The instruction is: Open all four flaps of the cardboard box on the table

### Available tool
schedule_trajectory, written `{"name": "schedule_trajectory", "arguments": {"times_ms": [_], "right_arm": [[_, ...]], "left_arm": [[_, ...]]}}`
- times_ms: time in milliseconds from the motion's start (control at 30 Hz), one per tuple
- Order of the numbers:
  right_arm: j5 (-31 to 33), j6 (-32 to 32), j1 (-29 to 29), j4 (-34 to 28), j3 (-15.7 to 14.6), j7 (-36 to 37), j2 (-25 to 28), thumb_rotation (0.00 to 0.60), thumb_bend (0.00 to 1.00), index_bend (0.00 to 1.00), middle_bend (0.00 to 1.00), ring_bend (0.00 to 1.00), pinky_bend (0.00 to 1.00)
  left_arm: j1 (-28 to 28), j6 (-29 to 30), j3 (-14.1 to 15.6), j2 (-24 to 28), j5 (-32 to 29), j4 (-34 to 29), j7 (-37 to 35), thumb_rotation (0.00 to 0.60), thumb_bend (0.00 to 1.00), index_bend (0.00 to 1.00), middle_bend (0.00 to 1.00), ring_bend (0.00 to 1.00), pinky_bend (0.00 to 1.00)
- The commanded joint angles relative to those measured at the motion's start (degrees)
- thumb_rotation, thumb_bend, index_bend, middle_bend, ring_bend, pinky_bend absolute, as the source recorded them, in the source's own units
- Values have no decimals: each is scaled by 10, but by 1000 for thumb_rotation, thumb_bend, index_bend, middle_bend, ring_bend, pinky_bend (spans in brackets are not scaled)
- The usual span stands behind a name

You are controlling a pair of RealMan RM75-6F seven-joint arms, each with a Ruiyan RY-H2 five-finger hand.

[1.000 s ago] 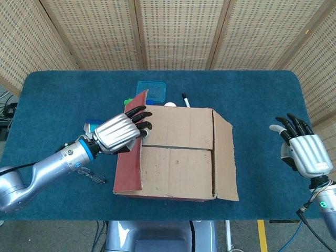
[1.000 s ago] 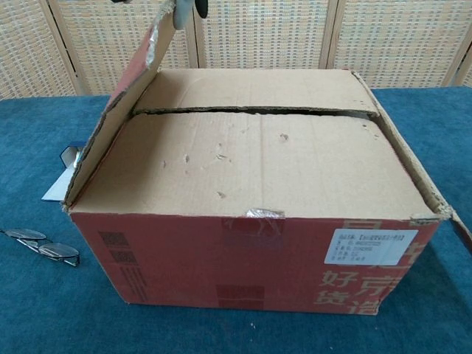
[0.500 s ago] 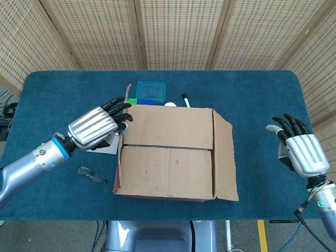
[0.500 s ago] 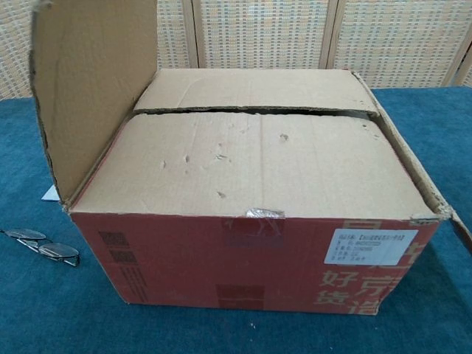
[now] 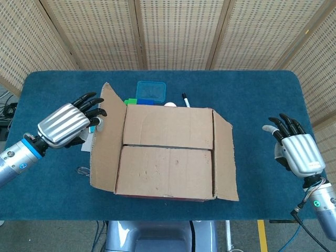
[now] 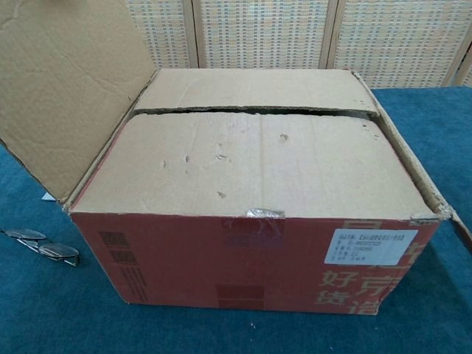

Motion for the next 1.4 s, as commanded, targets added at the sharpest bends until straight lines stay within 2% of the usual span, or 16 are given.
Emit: {"name": "schedule_trajectory", "arguments": {"times_ms": [33, 267, 333, 433, 467, 567, 600, 700, 867, 1067, 1200, 1400], "right_arm": [[1, 0, 0, 0, 0, -1, -1, 600, 878, 229, 142, 0, 117], [3, -2, -1, 4, -1, 1, -5, 600, 878, 223, 142, 0, 117], [4, 0, -2, 6, -1, 3, -5, 600, 878, 223, 142, 0, 117], [3, 2, -4, 8, -3, 8, -6, 600, 878, 223, 142, 0, 117], [3, 3, -5, 9, -3, 9, -6, 600, 878, 223, 142, 0, 117], [4, 4, -7, 13, -4, 14, -7, 600, 878, 223, 142, 0, 117], [3, 5, -8, 14, -4, 15, -7, 600, 878, 223, 142, 0, 117], [2, 8, -11, 18, -4, 21, -7, 600, 878, 223, 142, 0, 117], [-1, 13, -15, 24, -6, 30, -8, 600, 878, 223, 142, 0, 117], [-2, 18, -20, 33, -7, 41, -9, 600, 878, 223, 142, 0, 117], [-4, 20, -22, 38, -8, 47, -9, 600, 878, 223, 142, 0, 117], [-5, 21, -25, 44, -9, 54, -10, 600, 878, 223, 142, 0, 117]], "left_arm": [[7, -4, 5, 5, 3, 7, -4, 519, 1000, 470, 277, 81, 0], [15, -38, 12, 15, -12, 13, 8, 519, 999, 470, 277, 80, 0], [17, -46, 11, 13, -24, 14, 15, 518, 960, 470, 277, 80, 0], [20, -49, 6, 0, -44, 15, 40, 519, 755, 468, 265, 77, 0], [20, -49, 6, -3, -48, 15, 47, 519, 651, 459, 248, 70, 0], [22, -44, 0, -24, -67, 13, 82, 518, 425, 390, 172, 20, 0], [23, -40, -2, -34, -76, 12, 99, 518, 362, 353, 140, 5, 0], [25, -30, -9, -66, -110, 4, 153, 516, 256, 275, 79, 0, 0], [22, -13, -16, -126, -162, -5, 232, 516, 203, 149, 4, 0, 0], [10, 3, -19, -196, -234, -12, 322, 517, 198, 53, 0, 0, 0], [3, 25, -21, -246, -282, -9, 367, 517, 198, 33, 0, 0, 0], [-5, 52, -20, -305, -317, 6, 405, 518, 197, 29, 0, 0, 0]]}}
